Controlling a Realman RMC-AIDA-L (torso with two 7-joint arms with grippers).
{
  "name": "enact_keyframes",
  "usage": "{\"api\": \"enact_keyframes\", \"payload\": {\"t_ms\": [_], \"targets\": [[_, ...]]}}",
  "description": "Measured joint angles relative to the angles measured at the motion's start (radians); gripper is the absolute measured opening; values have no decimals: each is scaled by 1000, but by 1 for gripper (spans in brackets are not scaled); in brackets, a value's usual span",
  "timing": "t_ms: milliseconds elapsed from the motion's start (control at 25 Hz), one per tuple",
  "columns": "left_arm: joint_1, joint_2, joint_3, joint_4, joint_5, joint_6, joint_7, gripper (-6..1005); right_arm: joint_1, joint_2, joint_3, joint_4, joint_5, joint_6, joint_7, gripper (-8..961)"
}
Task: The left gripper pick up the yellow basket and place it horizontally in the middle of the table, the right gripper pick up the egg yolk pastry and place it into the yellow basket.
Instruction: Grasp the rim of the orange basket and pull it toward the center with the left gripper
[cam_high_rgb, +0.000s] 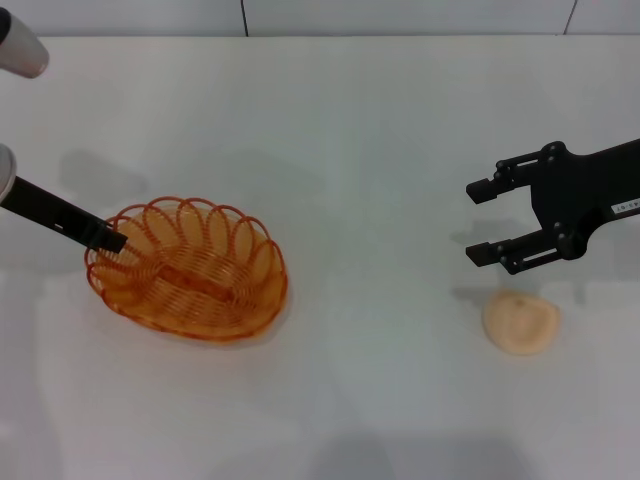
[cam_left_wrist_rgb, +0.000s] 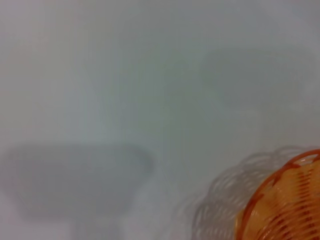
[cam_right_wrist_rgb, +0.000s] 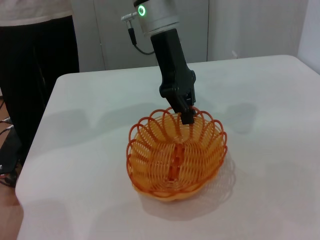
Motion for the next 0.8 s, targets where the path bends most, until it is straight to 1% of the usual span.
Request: {"api": "enact_keyframes", "payload": {"t_ms": [120,240,480,720,800], "targets": [[5,-5,0,25,-6,6,0,96,0,0,0,0,0,0,0,734],[13,-10,0,58,-42,23,9,92,-2,0,0,0,0,-1,0,734],[45,-16,0,122,-161,83,80,83,-5,-1,0,0,0,-4,0,733],[56,-19,-12,129,-245,90,84,78,-10,-2,2,0,-1,-8,0,733],[59,-25,-12,130,-269,90,72,77,-11,-3,2,-1,-1,-8,0,733]]}}
